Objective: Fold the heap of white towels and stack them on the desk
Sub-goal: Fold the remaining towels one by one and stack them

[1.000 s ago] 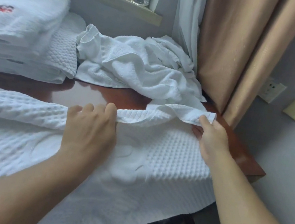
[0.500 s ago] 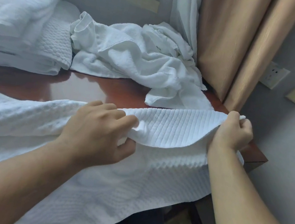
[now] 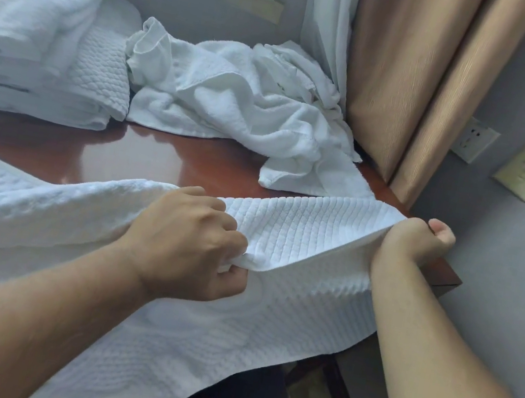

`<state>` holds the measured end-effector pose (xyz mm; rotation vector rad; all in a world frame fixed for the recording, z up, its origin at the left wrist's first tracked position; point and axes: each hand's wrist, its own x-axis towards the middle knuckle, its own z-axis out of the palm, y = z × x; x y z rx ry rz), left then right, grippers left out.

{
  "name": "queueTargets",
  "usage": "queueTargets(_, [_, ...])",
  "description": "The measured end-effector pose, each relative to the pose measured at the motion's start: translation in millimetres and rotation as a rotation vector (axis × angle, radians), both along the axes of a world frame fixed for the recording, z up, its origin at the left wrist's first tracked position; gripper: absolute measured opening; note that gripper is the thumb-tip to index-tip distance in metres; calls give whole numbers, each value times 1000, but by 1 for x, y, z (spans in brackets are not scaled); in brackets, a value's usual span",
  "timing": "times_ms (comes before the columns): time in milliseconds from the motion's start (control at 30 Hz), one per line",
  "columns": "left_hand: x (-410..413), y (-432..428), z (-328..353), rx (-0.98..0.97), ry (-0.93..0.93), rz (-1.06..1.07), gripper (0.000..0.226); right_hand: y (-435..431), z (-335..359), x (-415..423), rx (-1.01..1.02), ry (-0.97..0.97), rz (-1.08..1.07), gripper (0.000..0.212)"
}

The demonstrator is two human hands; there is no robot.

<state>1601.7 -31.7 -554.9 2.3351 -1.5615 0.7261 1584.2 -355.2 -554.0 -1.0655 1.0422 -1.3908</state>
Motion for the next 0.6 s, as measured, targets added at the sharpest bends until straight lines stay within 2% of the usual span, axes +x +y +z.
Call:
queueTargets(100, [0,0,1,-15,12,2,28,-2,2,-3,9,-50,-17,44])
queueTargets(200, [1,1,-1,-27,38,4,25,-3,5,-10,117,-153,29,36])
queueTargets(267, [2,1,-3,-23,65,17,24,-4,10,-19,248,-254,148,33])
queueTargets(333, [3,1,-4,-9,85,24,25,-7,11,-26,262,-275,275,45])
queueTargets(433, [4,0,-2,1,109,20,27,-12,7,-33,57,-112,346,50])
queueTargets(533, [5,1,0,9,125,14,27,-17,-1,-44,-288,312,283,46])
queueTargets(600, [5,1,0,18,125,7,27,-23,-6,-51,-436,564,303,51])
